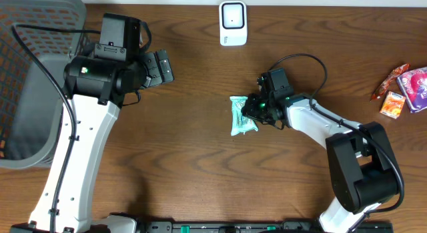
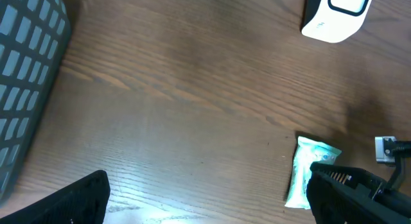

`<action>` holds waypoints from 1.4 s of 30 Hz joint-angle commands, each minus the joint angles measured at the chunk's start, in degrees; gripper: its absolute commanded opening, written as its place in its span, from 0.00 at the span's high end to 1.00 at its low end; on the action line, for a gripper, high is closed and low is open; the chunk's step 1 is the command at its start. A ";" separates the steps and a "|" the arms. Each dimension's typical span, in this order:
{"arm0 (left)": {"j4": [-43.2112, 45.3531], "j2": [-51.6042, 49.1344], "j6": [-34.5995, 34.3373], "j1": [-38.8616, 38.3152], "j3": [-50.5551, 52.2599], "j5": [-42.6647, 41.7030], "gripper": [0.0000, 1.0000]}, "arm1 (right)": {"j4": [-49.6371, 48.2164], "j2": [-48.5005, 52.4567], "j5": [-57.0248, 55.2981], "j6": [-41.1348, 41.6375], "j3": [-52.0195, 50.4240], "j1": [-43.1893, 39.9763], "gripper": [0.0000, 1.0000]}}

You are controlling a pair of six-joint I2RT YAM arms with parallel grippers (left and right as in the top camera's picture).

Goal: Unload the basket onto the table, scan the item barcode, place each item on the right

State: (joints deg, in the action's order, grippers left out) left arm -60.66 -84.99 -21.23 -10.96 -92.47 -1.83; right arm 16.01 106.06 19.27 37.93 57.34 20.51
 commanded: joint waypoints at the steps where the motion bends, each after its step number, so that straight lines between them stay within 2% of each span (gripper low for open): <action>1: -0.17 -0.24 -0.31 0.17 -0.02 -0.13 0.02 | 4.52 -0.44 -2.51 -0.50 -0.63 -1.22 0.99; 5: -0.17 -0.24 -0.31 0.17 -0.02 -0.13 0.02 | 10.95 -6.73 -8.33 -5.88 3.32 -2.43 0.99; 7: -0.17 -0.24 -0.31 0.17 -0.02 -0.13 0.02 | 17.27 -11.26 -20.70 -8.94 6.71 -1.68 0.99; 10: -0.17 -0.24 -0.31 0.17 -0.02 -0.13 0.02 | 21.59 -14.27 -35.95 -10.88 7.91 0.28 0.99; 12: -0.17 -0.24 -0.31 0.17 -0.02 -0.13 0.02 | 24.22 -14.78 -46.82 -11.02 7.89 2.03 0.99; 14: -0.17 -0.24 -0.31 0.17 -0.02 -0.13 0.02 | 25.68 -14.19 -53.16 -10.99 7.50 3.39 0.99; 18: -0.17 -0.24 -0.31 0.17 -0.02 -0.13 0.02 | 26.53 -11.91 -57.90 -10.95 6.54 5.22 0.99; 20: -0.17 -0.24 -0.31 0.17 -0.02 -0.13 0.02 | 26.45 -10.60 -54.62 -10.16 6.54 5.29 0.96; 22: -0.20 -0.24 -0.31 0.17 -0.02 -0.13 0.02 | 26.14 -9.75 -50.01 -8.96 6.54 4.57 0.75; 25: -0.17 -0.24 -0.31 0.17 -0.02 -0.13 0.02 | 25.94 -9.73 -41.94 -6.80 6.58 2.01 0.56; 28: -0.17 -0.24 -0.31 0.17 -0.02 -0.13 0.02 | 25.55 -9.81 -30.05 -6.75 6.62 -2.29 0.27; 29: -0.17 -0.24 -0.31 0.17 -0.02 -0.13 0.02 | 25.62 -9.79 -25.00 -7.37 6.62 -4.13 0.21; 31: -0.17 -0.24 -0.31 0.17 -0.02 -0.13 0.02 | 26.34 -9.77 -12.11 -10.58 6.60 -8.83 0.20; 34: -0.17 -0.24 -0.31 0.17 -0.02 -0.15 0.02 | 26.64 -9.57 -3.28 -14.21 6.23 -12.57 0.20; 36: -0.17 -0.24 -0.31 0.17 -0.02 -0.13 0.02 | 26.05 -9.07 -1.27 -15.93 4.87 -14.95 0.20; 42: -0.17 -0.24 -0.31 0.17 -0.02 -0.15 0.02 | 19.26 -8.33 1.84 -14.75 -1.40 -15.32 0.26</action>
State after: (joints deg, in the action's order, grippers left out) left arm -60.69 -84.99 -21.23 -10.96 -92.47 -1.83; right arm 38.00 96.71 15.29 23.66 59.57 5.15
